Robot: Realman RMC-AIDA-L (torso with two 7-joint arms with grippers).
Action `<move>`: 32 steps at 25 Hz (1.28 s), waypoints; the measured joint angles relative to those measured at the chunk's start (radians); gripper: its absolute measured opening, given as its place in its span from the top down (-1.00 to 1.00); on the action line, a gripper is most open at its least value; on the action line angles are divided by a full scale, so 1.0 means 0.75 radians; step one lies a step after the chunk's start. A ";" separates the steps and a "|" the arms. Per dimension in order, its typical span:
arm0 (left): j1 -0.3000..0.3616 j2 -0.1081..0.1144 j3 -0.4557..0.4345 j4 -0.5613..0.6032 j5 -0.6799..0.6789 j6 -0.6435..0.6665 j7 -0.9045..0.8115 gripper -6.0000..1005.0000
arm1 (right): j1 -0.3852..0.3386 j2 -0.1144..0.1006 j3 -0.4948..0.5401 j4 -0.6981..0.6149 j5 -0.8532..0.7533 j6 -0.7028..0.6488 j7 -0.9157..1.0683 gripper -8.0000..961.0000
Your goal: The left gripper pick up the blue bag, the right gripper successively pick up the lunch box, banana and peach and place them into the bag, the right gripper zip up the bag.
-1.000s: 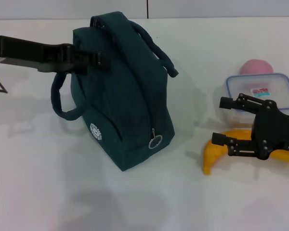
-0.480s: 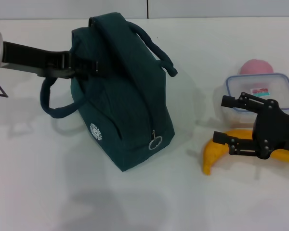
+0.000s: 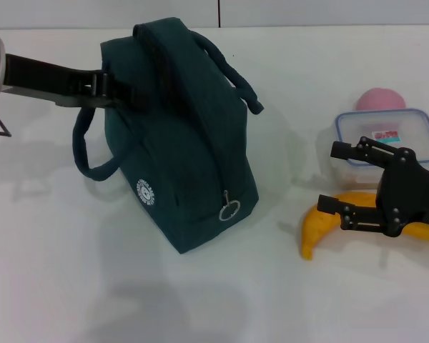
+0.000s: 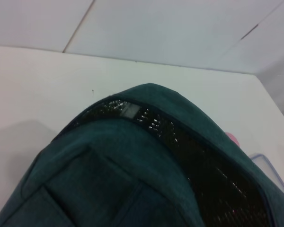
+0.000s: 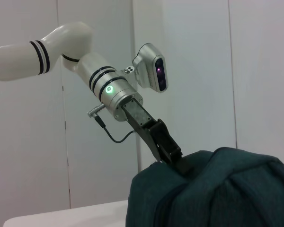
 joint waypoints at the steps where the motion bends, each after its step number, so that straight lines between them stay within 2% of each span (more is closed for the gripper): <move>1: 0.000 0.000 -0.002 0.002 0.000 -0.001 0.000 0.34 | 0.000 0.000 0.000 0.000 0.000 0.000 0.000 -0.76; 7: -0.010 0.019 0.013 0.003 0.003 0.003 0.002 0.87 | 0.000 0.000 0.000 0.001 0.007 0.004 0.002 -0.76; 15: -0.018 0.060 0.017 0.006 0.003 0.047 0.000 0.90 | 0.001 0.001 0.012 0.043 0.087 0.022 0.027 -0.76; 20: -0.047 0.085 0.017 0.004 -0.001 0.102 -0.029 0.91 | 0.000 0.001 0.052 0.069 0.184 0.148 0.212 -0.76; 26: -0.092 0.069 0.028 0.010 -0.010 0.176 -0.030 0.91 | -0.014 -0.001 0.144 0.163 0.279 0.325 0.343 -0.76; 30: -0.101 0.061 0.044 0.011 -0.011 0.180 -0.027 0.91 | -0.049 -0.003 0.280 0.222 0.280 0.338 0.379 -0.76; 32: -0.101 0.060 0.045 0.011 -0.011 0.180 -0.026 0.91 | -0.066 -0.006 0.297 0.225 0.280 0.338 0.392 -0.76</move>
